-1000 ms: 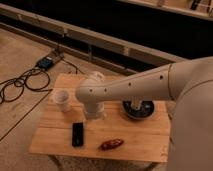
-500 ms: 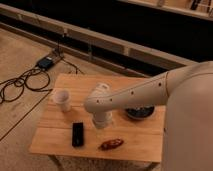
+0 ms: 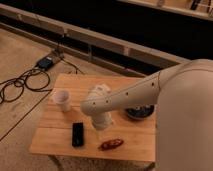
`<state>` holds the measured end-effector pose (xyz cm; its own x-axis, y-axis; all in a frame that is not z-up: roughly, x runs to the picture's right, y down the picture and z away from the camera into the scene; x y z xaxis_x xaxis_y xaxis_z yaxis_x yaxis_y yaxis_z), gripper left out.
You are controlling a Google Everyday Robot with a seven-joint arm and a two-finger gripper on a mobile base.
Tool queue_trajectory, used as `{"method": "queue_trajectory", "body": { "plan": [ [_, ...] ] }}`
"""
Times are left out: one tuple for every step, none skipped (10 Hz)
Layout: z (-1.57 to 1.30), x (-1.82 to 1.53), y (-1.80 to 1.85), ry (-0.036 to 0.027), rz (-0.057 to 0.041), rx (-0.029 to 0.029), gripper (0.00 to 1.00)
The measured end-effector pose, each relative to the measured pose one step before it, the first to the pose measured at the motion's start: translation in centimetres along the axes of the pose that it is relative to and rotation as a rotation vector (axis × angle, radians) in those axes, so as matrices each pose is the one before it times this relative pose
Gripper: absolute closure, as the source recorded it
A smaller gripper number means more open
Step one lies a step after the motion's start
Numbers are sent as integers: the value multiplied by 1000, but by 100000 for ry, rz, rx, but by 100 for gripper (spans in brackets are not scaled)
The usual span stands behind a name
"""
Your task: Place the pepper on the white sponge
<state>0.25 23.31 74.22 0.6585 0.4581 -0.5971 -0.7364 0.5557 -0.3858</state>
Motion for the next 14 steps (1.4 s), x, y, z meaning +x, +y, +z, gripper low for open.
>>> {"method": "queue_trajectory", "body": {
  "plan": [
    [-253,614,399,154,160,-798,35],
    [-286,608,532,93,-264,-709,35],
    [-220,447,417,-78,-145,-584,35],
    [-138,384,283,-18,215,-315,35],
    [41,447,280,212,67,130,35],
    [300,387,413,371,-333,78,35],
    [334,293,224,358,265,-305,35],
    [590,169,415,213,142,-634,35],
    [828,138,413,420,-322,-673,35],
    [527,174,339,630,-232,-768,35],
    [406,40,169,228,-584,-213,35],
    [679,169,285,709,-833,-529,35],
    [463,57,124,352,-307,-325,35],
    [370,29,-74,347,135,12,35]
  ]
}}
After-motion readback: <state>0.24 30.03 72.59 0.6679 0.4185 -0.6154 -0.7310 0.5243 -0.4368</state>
